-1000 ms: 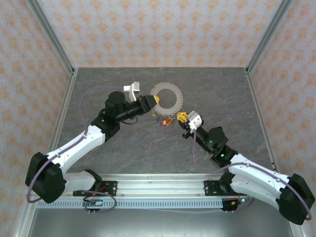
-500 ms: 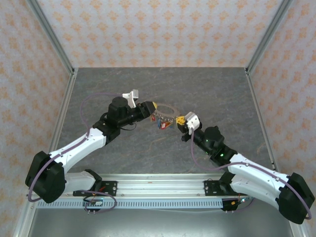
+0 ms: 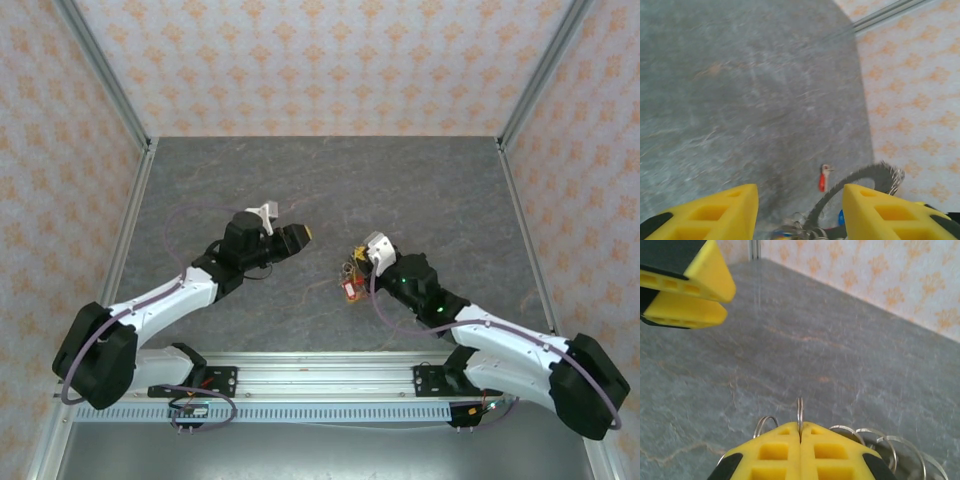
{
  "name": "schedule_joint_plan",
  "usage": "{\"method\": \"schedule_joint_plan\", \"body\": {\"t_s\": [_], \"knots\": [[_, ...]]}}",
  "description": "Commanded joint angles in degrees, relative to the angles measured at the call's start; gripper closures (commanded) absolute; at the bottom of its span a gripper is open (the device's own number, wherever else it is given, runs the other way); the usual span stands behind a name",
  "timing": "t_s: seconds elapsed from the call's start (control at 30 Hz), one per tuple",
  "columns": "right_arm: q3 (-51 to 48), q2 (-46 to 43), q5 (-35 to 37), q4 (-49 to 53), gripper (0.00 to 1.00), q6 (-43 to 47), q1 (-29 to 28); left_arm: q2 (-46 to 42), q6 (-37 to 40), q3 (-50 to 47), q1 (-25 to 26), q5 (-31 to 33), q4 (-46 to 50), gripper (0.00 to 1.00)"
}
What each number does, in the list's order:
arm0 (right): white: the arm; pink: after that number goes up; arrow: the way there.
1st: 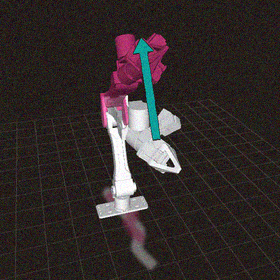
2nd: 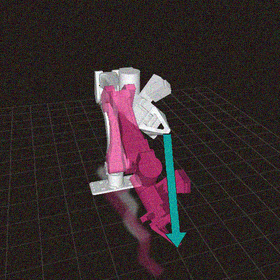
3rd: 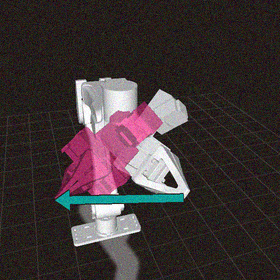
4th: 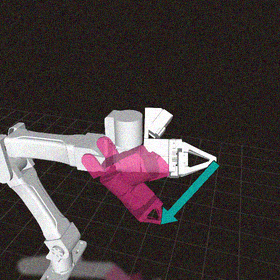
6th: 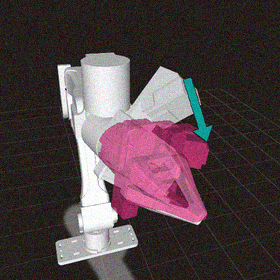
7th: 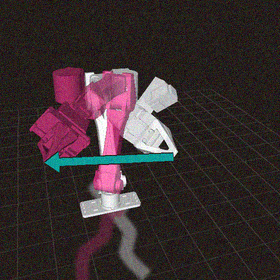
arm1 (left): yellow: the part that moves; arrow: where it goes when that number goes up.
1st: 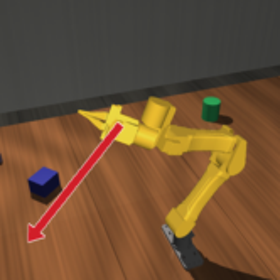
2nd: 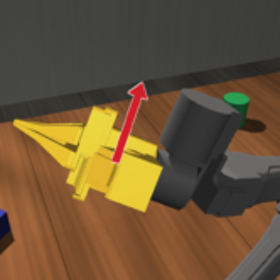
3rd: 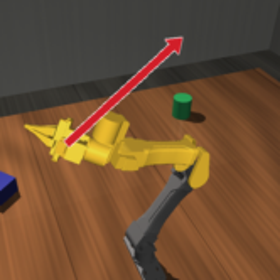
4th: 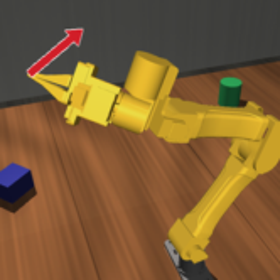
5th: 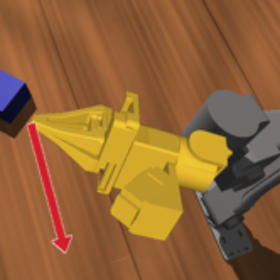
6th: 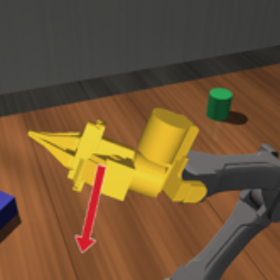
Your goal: Put the keys on the keyring
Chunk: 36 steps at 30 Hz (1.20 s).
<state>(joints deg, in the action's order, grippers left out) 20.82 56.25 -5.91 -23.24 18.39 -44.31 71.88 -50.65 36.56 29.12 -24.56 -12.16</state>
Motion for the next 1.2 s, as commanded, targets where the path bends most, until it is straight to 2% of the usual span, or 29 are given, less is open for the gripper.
{"method": "schedule_joint_plan", "body": {"t_s": [0.0,0.2,0.33,0.43,0.53,0.73,0.87,0.93,1.03,1.17], "knots": [[0.9,2.0,-0.3,-2.1,1.00,-0.6,-0.2,0.7,-0.5,-2.7,-0.2,3.3,-4.3,0.52],[0.0,3.0,-7.4,-1.4,1.00,4.6,-0.2,-3.1,4.3,-2.4,-0.2,7.6,0.0,0.51],[0.3,0.4,-14.7,-1.9,1.00,7.3,-0.2,-7.3,10.5,-2.2,-0.2,8.0,-0.6,0.43],[0.9,-1.1,-21.9,-1.8,1.00,6.8,0.7,-9.8,17.2,-2.0,-0.2,5.0,-2.5,0.30],[2.2,-0.8,-31.5,-1.2,1.00,4.0,3.8,-11.4,23.4,-1.8,-0.1,1.6,-3.7,0.27],[2.2,2.4,-43.7,-6.8,1.00,0.1,8.4,-12.0,28.7,-3.1,0.4,-4.7,-7.8,0.25],[1.7,5.2,-48.0,-12.2,1.00,-2.8,10.8,-10.2,35.2,-5.0,2.0,-11.7,-11.9,0.27],[2.2,6.2,-49.5,-12.0,1.00,-2.3,11.8,-9.0,39.6,-4.7,3.0,-16.0,-10.9,0.31],[3.2,7.0,-52.7,-10.8,1.00,-0.9,13.1,-7.2,44.7,-3.1,4.6,-18.5,-7.3,0.37],[6.0,7.0,-54.2,-2.9,1.00,6.2,13.3,-4.6,51.3,-1.9,5.4,-21.8,-4.4,0.55]]}}
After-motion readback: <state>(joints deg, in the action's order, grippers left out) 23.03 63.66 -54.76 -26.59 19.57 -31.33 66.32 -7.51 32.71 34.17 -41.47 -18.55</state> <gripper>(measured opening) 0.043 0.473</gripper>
